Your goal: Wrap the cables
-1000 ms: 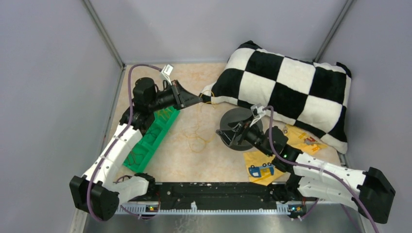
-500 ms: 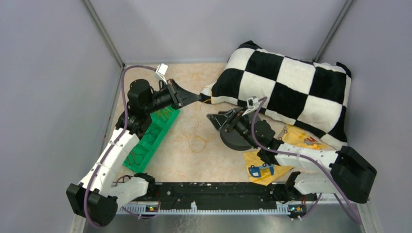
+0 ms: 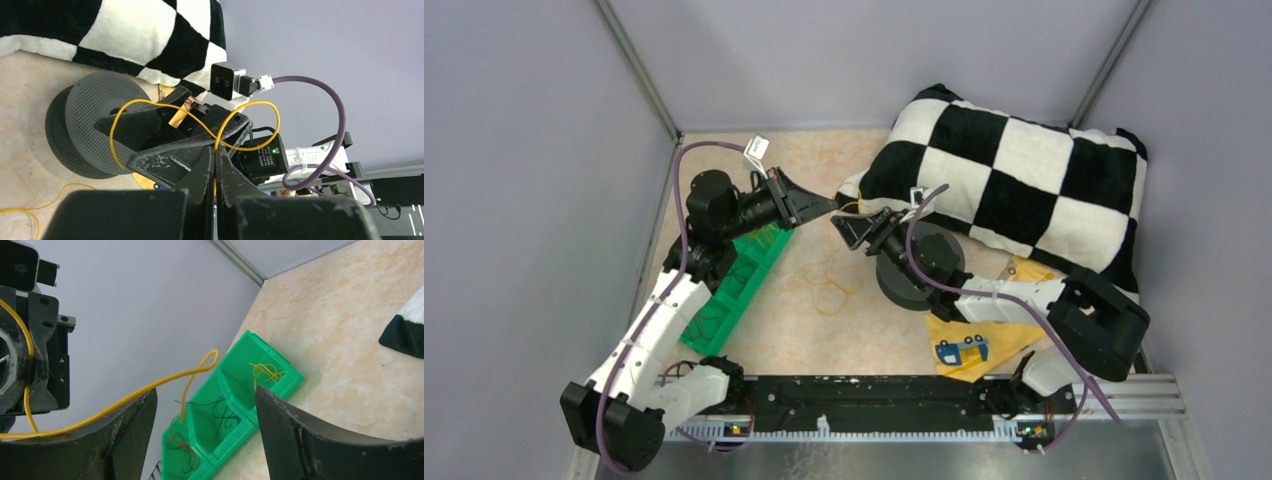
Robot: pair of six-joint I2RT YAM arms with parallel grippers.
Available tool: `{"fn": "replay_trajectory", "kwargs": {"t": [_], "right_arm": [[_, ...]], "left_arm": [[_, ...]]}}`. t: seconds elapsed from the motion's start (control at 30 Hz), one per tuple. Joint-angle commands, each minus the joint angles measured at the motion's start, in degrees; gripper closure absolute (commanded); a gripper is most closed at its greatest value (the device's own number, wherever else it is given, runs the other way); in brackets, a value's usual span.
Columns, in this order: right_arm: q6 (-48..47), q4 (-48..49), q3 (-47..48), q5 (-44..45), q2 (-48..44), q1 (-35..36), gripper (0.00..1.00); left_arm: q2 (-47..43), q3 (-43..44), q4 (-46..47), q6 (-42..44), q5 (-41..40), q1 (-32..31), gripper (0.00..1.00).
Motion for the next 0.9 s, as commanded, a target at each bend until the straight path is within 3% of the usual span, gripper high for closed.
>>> {"fn": "replay_trajectory", "kwargs": {"t": [0.0,0.1,0.23,0.3,0.6,0.7,0.87], "right_arm": [[3.49,8.67,3.60,1.41,2.61,-0.10,0.33],[3.42,9.32,4.18,1.24,3.56,-0.17,0.47],[3.21,8.58,2.61,0.73,2.66,-0.40,0.86],[3.53,8.84,0.51,0.85,1.49,-0.67,0.99],[1.83,0.55,-11.88,3.68,-12.68,-0.74,1.00],[0.08,-8.23,-13.30,3.19,-19.18,-0.74,1.00],[-1.61,-32.09,-13.66,3.19,-34.30,-0.73,1.00]], "left_arm": [[-1.39,-1.24,4.45,-1.91,0.78,-0.26,1.00],[-1.39,-1.19,4.83,-2.10,0.92,-0.30,1.00],[-1.70,-0.77,4.00,-1.03,0.59,-0.25,1.00],[-1.69,-0.82,3.68,-0.71,0.38,-0.31,1.00],[-2.00,-1.01,1.49,1.85,-2.19,-0.25,1.00],[-1.83,-0.88,-0.73,3.94,-4.68,-0.16,1.00],[0.31,0.74,-7.73,11.76,-10.29,-0.05,1.00]]}}
